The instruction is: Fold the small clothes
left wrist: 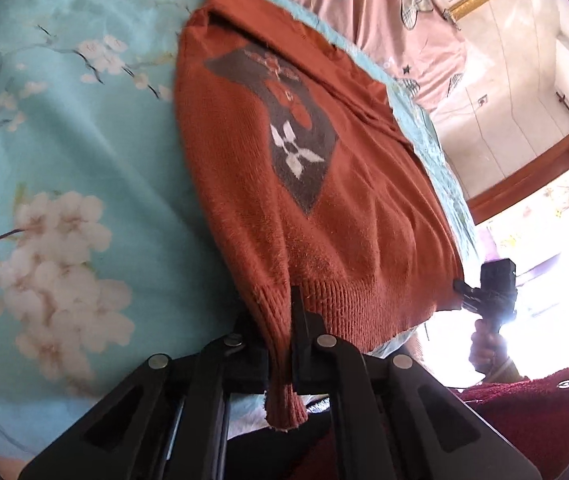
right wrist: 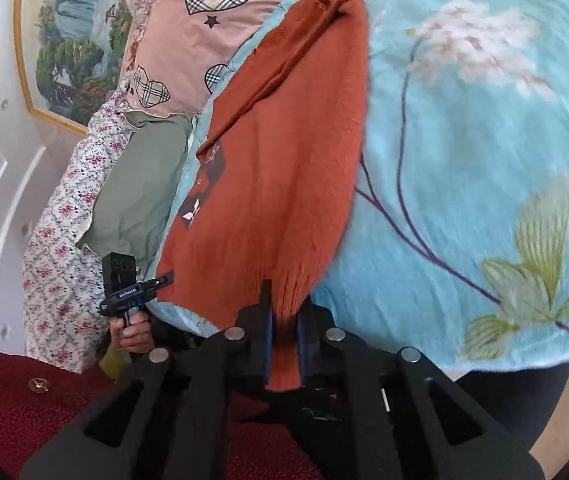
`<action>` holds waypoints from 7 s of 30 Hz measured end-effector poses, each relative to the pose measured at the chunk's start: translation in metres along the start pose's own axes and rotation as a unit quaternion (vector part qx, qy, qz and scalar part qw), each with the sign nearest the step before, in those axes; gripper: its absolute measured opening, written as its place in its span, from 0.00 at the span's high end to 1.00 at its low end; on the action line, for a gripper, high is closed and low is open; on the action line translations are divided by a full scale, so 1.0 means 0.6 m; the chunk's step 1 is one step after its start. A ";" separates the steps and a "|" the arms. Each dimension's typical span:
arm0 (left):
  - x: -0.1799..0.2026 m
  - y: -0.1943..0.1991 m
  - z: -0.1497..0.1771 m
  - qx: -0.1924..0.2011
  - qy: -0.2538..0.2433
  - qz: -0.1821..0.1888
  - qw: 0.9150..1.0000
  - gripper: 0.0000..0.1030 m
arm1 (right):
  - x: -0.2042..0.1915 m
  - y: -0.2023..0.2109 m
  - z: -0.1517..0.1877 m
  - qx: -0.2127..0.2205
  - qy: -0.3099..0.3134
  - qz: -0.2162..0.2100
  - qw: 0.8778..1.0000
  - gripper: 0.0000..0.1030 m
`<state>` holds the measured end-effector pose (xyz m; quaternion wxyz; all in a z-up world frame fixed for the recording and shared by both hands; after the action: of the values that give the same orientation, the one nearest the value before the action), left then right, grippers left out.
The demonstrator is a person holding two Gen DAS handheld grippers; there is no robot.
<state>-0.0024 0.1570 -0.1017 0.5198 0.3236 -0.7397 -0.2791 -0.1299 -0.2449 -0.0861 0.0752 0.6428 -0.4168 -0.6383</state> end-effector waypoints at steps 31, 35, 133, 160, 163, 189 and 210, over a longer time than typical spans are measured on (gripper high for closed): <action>-0.002 -0.003 -0.574 0.191 0.057 -0.070 0.977 0.95 | -0.030 0.004 -0.596 0.119 0.028 0.108 0.987 0.91; -0.043 -0.055 -0.610 0.171 0.074 -0.079 0.979 0.95 | 0.007 -0.039 -0.629 0.091 0.010 0.140 0.986 0.91; 0.303 -0.315 -0.414 0.148 -0.179 -0.225 0.946 0.92 | -0.087 -0.233 -0.602 -0.056 -0.010 0.009 0.998 0.35; 0.496 -0.461 -0.398 0.059 -0.239 -0.093 0.965 0.91 | 0.040 -0.055 -0.641 0.007 0.031 0.142 0.989 0.85; 0.497 -0.465 -0.399 0.060 -0.246 -0.100 0.962 0.90 | 0.041 -0.053 -0.646 0.015 0.038 0.139 0.989 0.85; 0.240 -0.331 -0.450 0.031 -0.024 -0.026 0.999 0.20 | 0.031 -0.039 -0.565 0.013 0.031 0.145 0.989 0.25; 0.241 -0.264 -0.436 0.064 -0.038 0.006 0.997 0.76 | -0.027 -0.094 -0.538 0.006 0.037 0.059 0.998 0.76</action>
<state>0.2395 -0.0746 -0.0560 0.4710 0.3413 -0.7772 -0.2403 0.1829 -0.3389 -0.0530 0.1244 0.6411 -0.4544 -0.6058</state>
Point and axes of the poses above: each gripper's, at about its wrist camera, not at the fingertips, and y roughly against the way its jaws point, x to its right, z to its underside, the point moved 4 cm from there along -y, roughly the way its jaws point, and after that the axes turned 9 degrees about -x, right-handed, at the moved point
